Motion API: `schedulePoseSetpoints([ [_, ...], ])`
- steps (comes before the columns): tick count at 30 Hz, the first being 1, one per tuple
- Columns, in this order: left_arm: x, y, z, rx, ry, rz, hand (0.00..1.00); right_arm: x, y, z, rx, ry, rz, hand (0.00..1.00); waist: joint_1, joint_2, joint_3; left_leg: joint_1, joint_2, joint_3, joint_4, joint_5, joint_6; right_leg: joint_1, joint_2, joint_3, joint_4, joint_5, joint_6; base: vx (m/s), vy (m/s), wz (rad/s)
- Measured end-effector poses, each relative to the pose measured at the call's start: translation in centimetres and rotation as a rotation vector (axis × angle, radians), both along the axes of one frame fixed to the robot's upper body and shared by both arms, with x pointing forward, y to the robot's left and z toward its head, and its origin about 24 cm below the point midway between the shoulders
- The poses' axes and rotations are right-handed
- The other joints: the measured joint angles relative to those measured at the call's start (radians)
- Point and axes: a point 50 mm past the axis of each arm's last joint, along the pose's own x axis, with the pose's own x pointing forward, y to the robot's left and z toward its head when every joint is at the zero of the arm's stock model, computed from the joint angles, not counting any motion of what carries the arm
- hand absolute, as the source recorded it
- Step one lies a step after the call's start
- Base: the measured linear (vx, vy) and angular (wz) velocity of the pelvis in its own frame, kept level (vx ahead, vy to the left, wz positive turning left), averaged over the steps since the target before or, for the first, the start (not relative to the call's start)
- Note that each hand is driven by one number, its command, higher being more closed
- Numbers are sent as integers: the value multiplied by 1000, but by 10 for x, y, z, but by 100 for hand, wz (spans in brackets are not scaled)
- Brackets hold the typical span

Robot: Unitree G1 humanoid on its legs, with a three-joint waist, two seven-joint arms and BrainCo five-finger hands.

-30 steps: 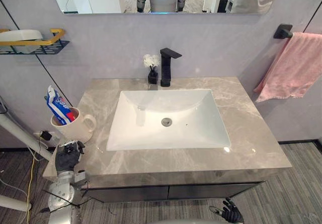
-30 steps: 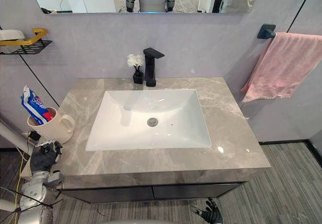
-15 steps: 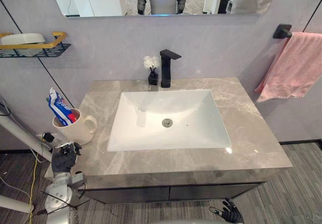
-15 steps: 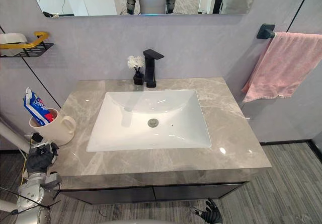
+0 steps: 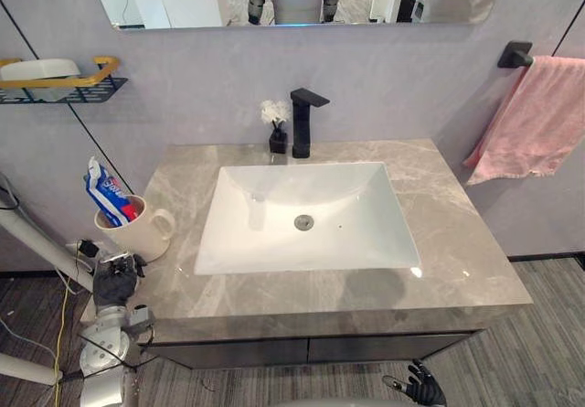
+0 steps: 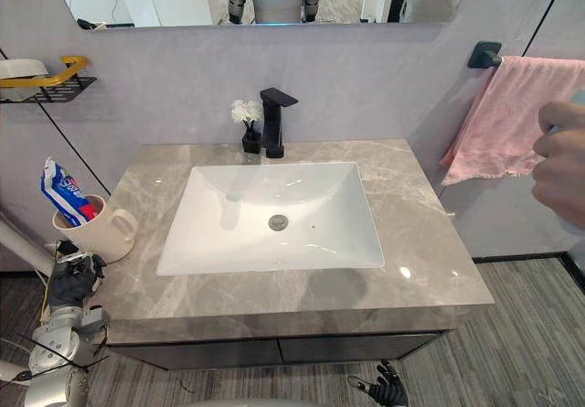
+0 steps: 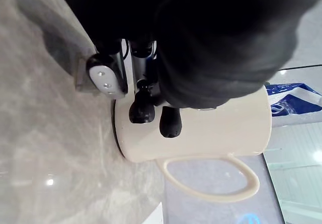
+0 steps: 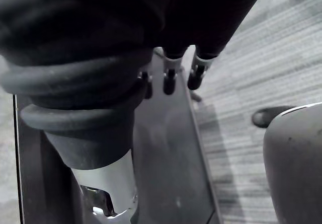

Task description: Organize washtable

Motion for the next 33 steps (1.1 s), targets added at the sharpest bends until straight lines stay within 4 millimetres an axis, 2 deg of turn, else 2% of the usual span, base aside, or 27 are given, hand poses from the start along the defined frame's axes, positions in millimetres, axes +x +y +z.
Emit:
schedulePoseSetpoints([
  [14, 9, 8, 4, 56, 17, 3, 100, 0, -6, 1, -12, -3, -25, 0, -1, -7, 13, -10, 0, 13, 0, -2, -2, -3, 4, 13, -34, 21, 0, -7, -4, -2],
  [18, 15, 7, 8, 67, 1, 0, 100, 2, -6, 1, -15, -6, -19, 0, -1, -4, 33, -13, -1, 13, 2, -2, -2, -4, 4, 13, -34, 21, 0, -24, -10, -1],
  [19, 18, 7, 9, 80, 0, -2, 100, 2, -6, 1, -16, -7, -18, 0, -1, -10, 31, -16, -1, 13, 2, -2, -2, -8, 4, 13, -34, 21, 0, 0, 0, 0],
  [21, 19, 6, 11, 91, -1, -3, 100, 2, -6, 1, -16, -8, -18, 0, -1, -4, 35, -22, -1, 16, 2, -2, -2, -16, 4, 16, -33, 22, 0, -11, -10, -4],
  [22, 21, 6, 11, 99, -1, -9, 100, 3, -6, 1, -17, -9, -18, 0, -2, -10, 32, -23, -1, 17, 2, -1, -2, -18, 4, 18, -33, 23, 0, -6, -10, -6],
  [25, 28, 4, 12, 95, -3, -17, 100, 3, -6, 1, -17, -9, -16, 0, -3, -2, 38, -24, -2, 20, 2, -2, -3, -19, 3, 21, -33, 23, 1, -4, -6, -3],
  [29, 37, 0, 13, 86, -8, -31, 100, 3, -6, 2, -18, -10, -16, 0, -6, -2, 39, -26, 0, 22, 14, -9, -6, -19, 4, 25, -33, 24, 1, -12, -4, -2],
  [33, 37, 1, 13, 89, -6, -31, 100, 3, -6, 2, -18, -9, -16, 0, -19, -2, 39, -29, 0, 24, 18, -11, -6, -21, 4, 27, -33, 26, 1, -7, -2, -1],
])
